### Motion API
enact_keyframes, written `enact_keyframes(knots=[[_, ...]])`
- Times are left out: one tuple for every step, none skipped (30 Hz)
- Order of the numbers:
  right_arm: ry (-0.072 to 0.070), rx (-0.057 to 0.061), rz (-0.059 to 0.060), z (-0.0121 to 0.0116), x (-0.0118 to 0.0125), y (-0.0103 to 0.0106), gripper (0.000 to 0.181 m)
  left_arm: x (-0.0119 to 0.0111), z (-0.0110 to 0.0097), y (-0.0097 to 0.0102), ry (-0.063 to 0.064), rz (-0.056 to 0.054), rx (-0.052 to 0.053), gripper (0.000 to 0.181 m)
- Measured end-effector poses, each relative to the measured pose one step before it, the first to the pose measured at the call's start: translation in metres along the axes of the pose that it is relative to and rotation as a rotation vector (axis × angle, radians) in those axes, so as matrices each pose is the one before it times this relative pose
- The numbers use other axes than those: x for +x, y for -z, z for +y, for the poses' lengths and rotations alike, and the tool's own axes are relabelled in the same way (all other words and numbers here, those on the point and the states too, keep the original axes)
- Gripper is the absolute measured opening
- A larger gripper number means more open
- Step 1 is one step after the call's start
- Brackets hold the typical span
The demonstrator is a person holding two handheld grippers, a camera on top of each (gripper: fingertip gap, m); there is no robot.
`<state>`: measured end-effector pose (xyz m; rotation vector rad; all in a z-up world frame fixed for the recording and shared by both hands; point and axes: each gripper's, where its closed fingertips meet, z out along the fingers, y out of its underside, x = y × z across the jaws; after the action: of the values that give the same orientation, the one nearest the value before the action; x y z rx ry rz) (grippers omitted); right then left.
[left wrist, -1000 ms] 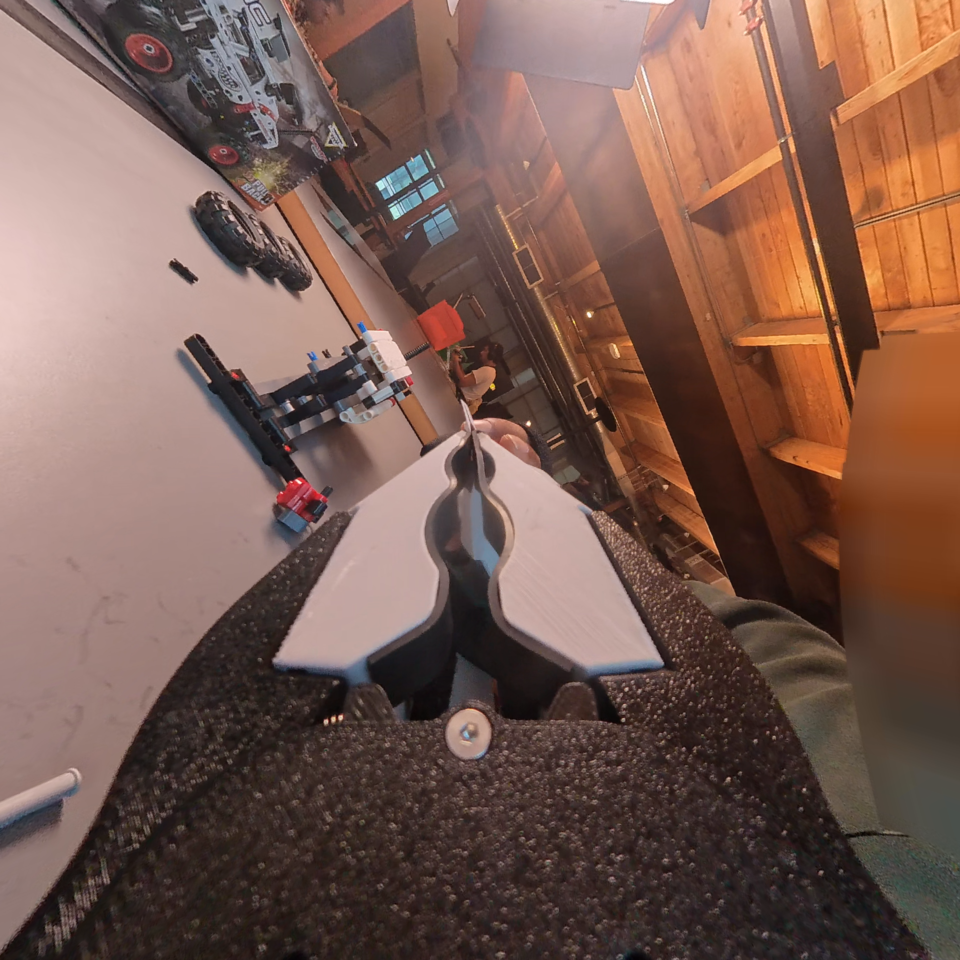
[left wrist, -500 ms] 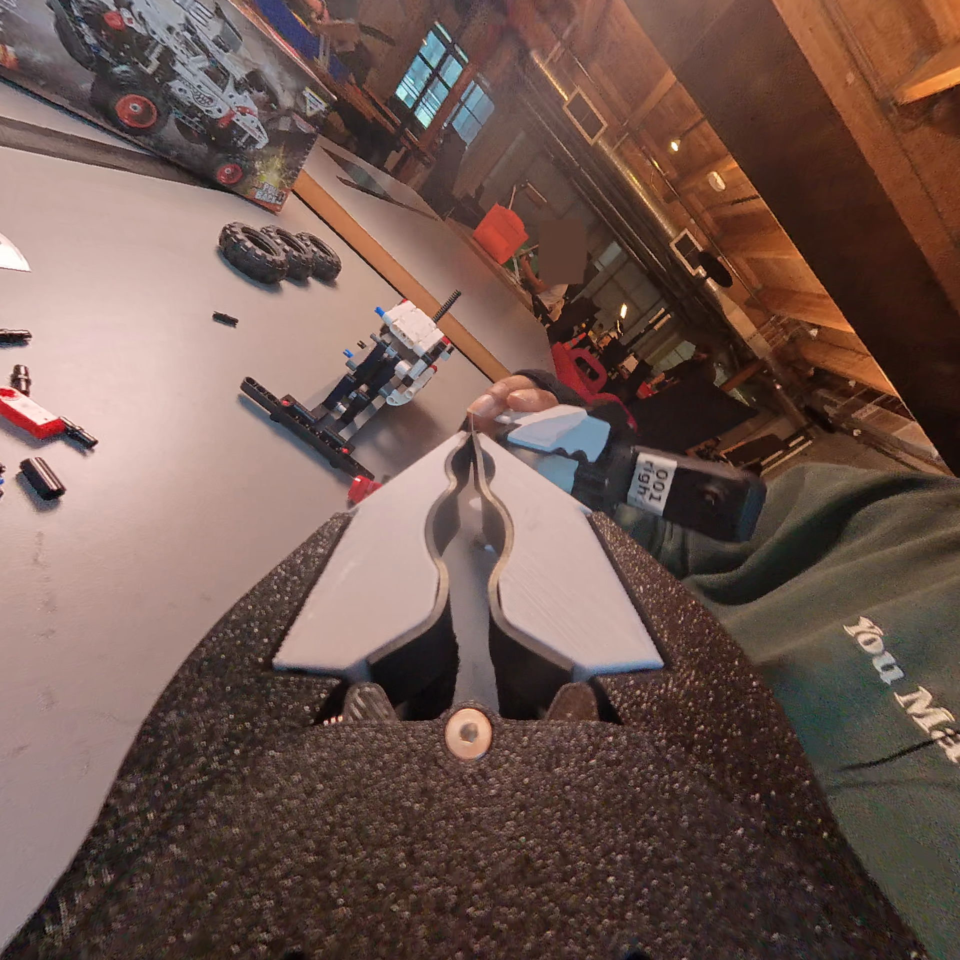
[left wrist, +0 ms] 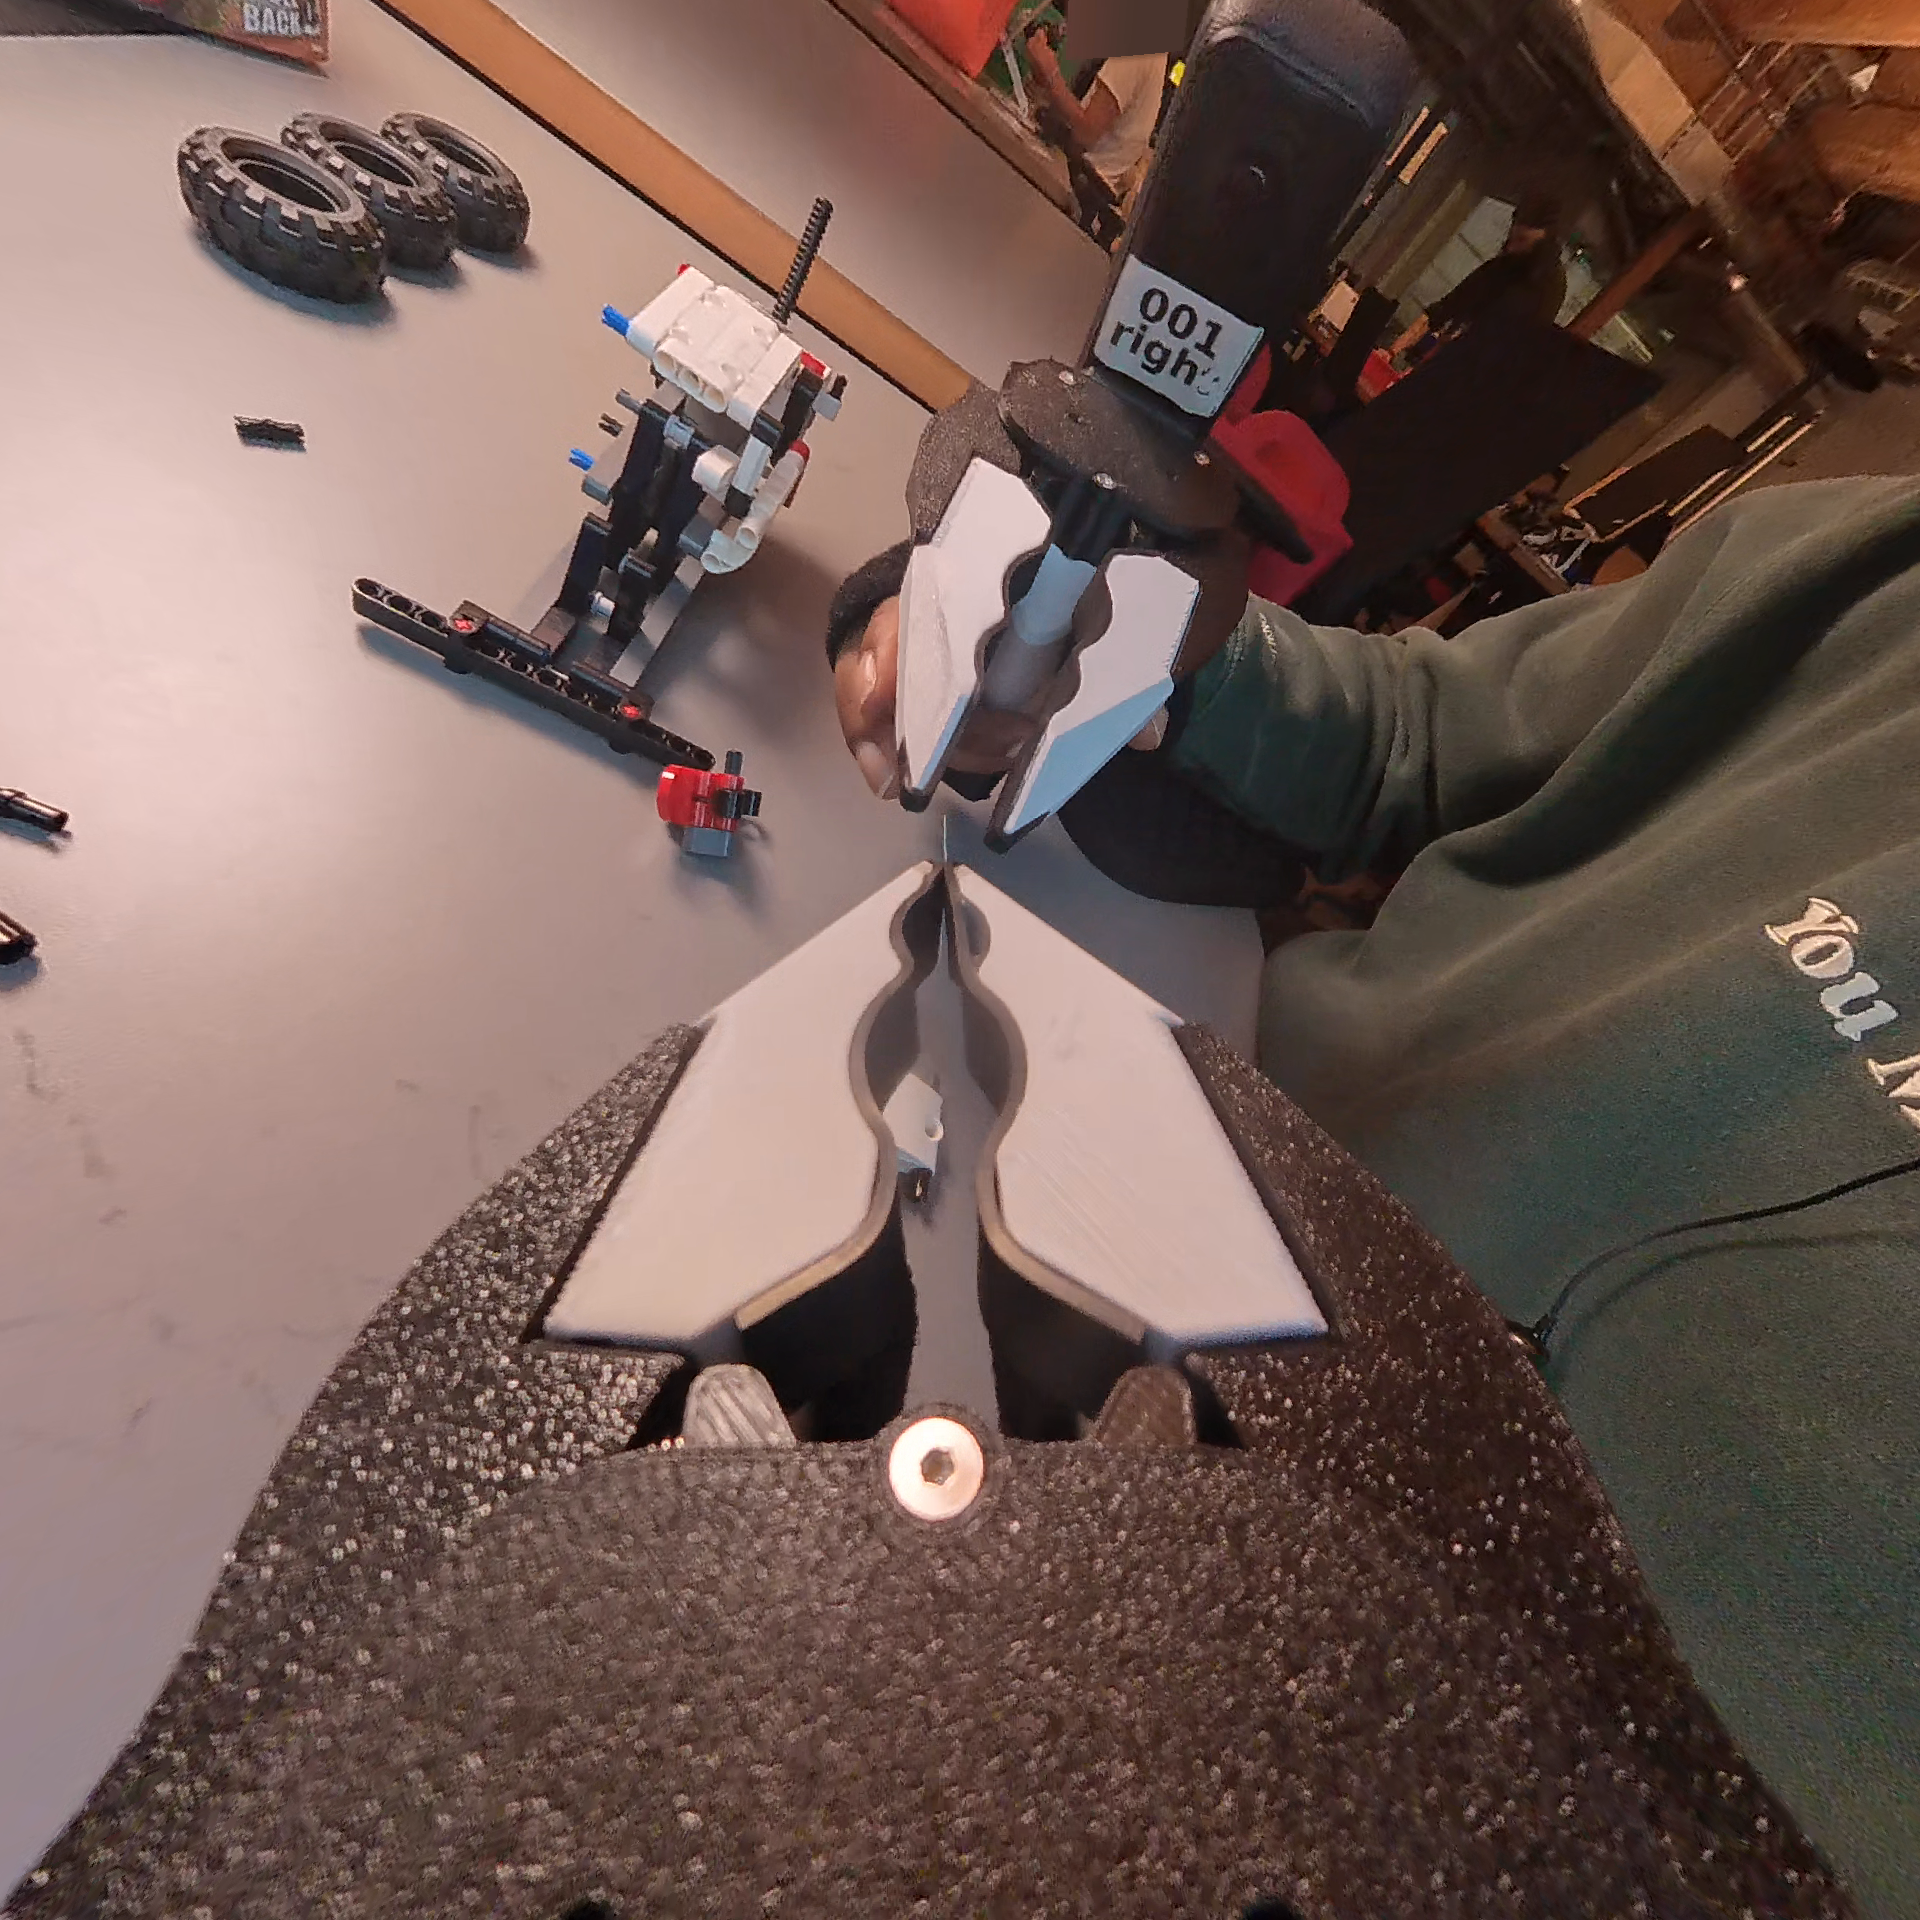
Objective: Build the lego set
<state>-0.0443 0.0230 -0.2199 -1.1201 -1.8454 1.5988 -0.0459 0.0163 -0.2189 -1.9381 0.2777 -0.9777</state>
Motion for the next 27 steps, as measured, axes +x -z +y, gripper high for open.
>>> enact_keyframes(knots=[[-0.0057, -0.0065, -0.0029, 0.00156, 0.00007, -0.00056, 0.012, 0.00017, 0.00115, -0.00071, -0.0001, 0.0012, -0.0065, 0.000], [-0.0029, -0.0069, -0.0024, 0.00173, -0.00002, -0.00071, 0.011, -0.00034, 0.00110, -0.00063, -0.0017, -0.0024, -0.0064, 0.000], [-0.0027, -0.0043, -0.0019, 0.00123, -0.00008, -0.00070, 0.010, -0.00015, 0.00107, -0.00055, -0.0034, -0.0022, -0.0055, 0.000], [-0.0010, -0.0073, -0.0025, 0.00148, -0.00011, -0.00074, 0.009, 0.00004, 0.00012, -0.00029, -0.0026, -0.0024, 0.0001, 0.000], [-0.0006, -0.0049, -0.0019, 0.00123, -0.00016, -0.00068, 0.008, 0.00016, 0.00035, -0.00015, -0.0003, -0.0006, -0.0021, 0.000], [-0.0018, 0.0002, 0.0001, 0.00036, 0.00007, -0.00042, 0.008, 0.00022, 0.00044, -0.00022, -0.0029, -0.0019, -0.0040, 0.000], [-0.0030, 0.0028, -0.0017, -0.00026, -0.00014, -0.00027, 0.006, -0.00001, 0.00040, -0.00008, -0.0037, -0.0034, -0.0030, 0.000], [-0.0024, 0.0021, -0.0021, -0.00024, -0.00015, -0.00007, 0.005, 0.00024, 0.00015, -0.00016, -0.0020, -0.0016, -0.0018, 0.000], [-0.0006, 0.0038, 0.0004, -0.00057, 0.00012, 0.00009, 0.004, 0.00035, 0.00004, -0.00005, -0.0012, -0.0002, -0.0012, 0.000], [-0.0005, 0.0034, -0.0014, -0.00067, -0.00015, 0.00030, 0.003, -0.00006, 0.00003, -0.00016, -0.0016, -0.0023, -0.0009, 0.000], [-0.0006, 0.0017, -0.0007, -0.00047, -0.00007, 0.00028, 0.003, -0.00004, 0.00014, -0.00006, -0.0006, -0.0014, -0.0004, 0.000], [0.0019, 0.0010, 0.0047, -0.00024, 0.00066, 0.00027, 0.001, 0.00041, -0.00039, -0.00005, 0.0011, 0.0025, 0.0021, 0.000], [0.0036, 0.0027, 0.0037, -0.00051, 0.00043, 0.00026, 0.000, 0.00043, -0.00029, -0.00006, 0.0022, 0.0024, 0.0019, 0.000], [0.0006, -0.0007, -0.0016, -0.00006, -0.00035, 0.00011, 0.000, 0.00017, 0.00018, -0.00019, 0.0000, 0.0002, -0.0013, 0.000], [0.0005, 0.0004, 0.0007, -0.00012, -0.00003, 0.00001, 0.000, 0.00005, 0.00019, -0.00017, -0.0023, -0.0016, -0.0019, 0.000], [0.0017, 0.0008, 0.0002, -0.00015, -0.00006, 0.00006, 0.000, 0.00054, -0.00030, 0.00006, 0.0000, 0.0024, 0.0018, 0.000], [0.0009, 0.0006, -0.0019, -0.00015, -0.00028, 0.00006, 0.000, 0.00071, -0.00084, 0.00027, 0.0044, 0.0042, 0.0050, 0.000], [0.0003, 0.0020, -0.0011, -0.00054, -0.00024, 0.00000, 0.000, -0.00037, -0.00048, 0.00041, 0.0041, -0.0009, 0.0025, 0.000], [-0.0006, 0.0017, -0.0032, -0.00040, -0.00059, 0.00001, 0.000, -0.00108, -0.00001, 0.00037, 0.0005, -0.0056, 0.0005, 0.000], [-0.0022, 0.0014, -0.0030, -0.00034, -0.00048, -0.00022, 0.000, -0.00119, -0.00038, 0.00031, 0.0025, -0.0065, 0.0039, 0.000], [-0.0038, 0.0021, -0.0013, -0.00036, -0.00009, -0.00012, 0.000, -0.00089, -0.00111, 0.00038, 0.0051, -0.0035, 0.0088, 0.000], [-0.0059, 0.0027, -0.0022, -0.00057, -0.00017, -0.00009, 0.000, -0.00036, -0.00143, 0.00047, 0.0022, -0.0001, 0.0110, 0.000], [-0.0066, 0.0014, -0.0031, -0.00037, -0.00032, 0.00014, 0.000, -0.00040, -0.00109, 0.00063, -0.0002, -0.0013, 0.0090, 0.003], [-0.0051, -0.0005, -0.0034, -0.00010, -0.00026, 0.00028, 0.000, -0.00096, -0.00119, 0.00088, -0.0033, -0.0077, 0.0082, 0.012], [-0.0048, 0.0034, -0.0035, -0.00060, -0.00041, 0.00053, 0.000, -0.00112, -0.00162, 0.00156, -0.0088, -0.0111, 0.0099, 0.018], [-0.0074, 0.0061, -0.0036, -0.00110, -0.00032, 0.00061, 0.000, -0.00066, -0.00241, 0.00191, -0.0119, -0.0107, 0.0134, 0.024], [-0.0110, 0.0050, -0.0032, -0.00119, -0.00008, 0.00059, 0.000, -0.00044, -0.00271, 0.00196, -0.0146, -0.0125, 0.0138, 0.032]])
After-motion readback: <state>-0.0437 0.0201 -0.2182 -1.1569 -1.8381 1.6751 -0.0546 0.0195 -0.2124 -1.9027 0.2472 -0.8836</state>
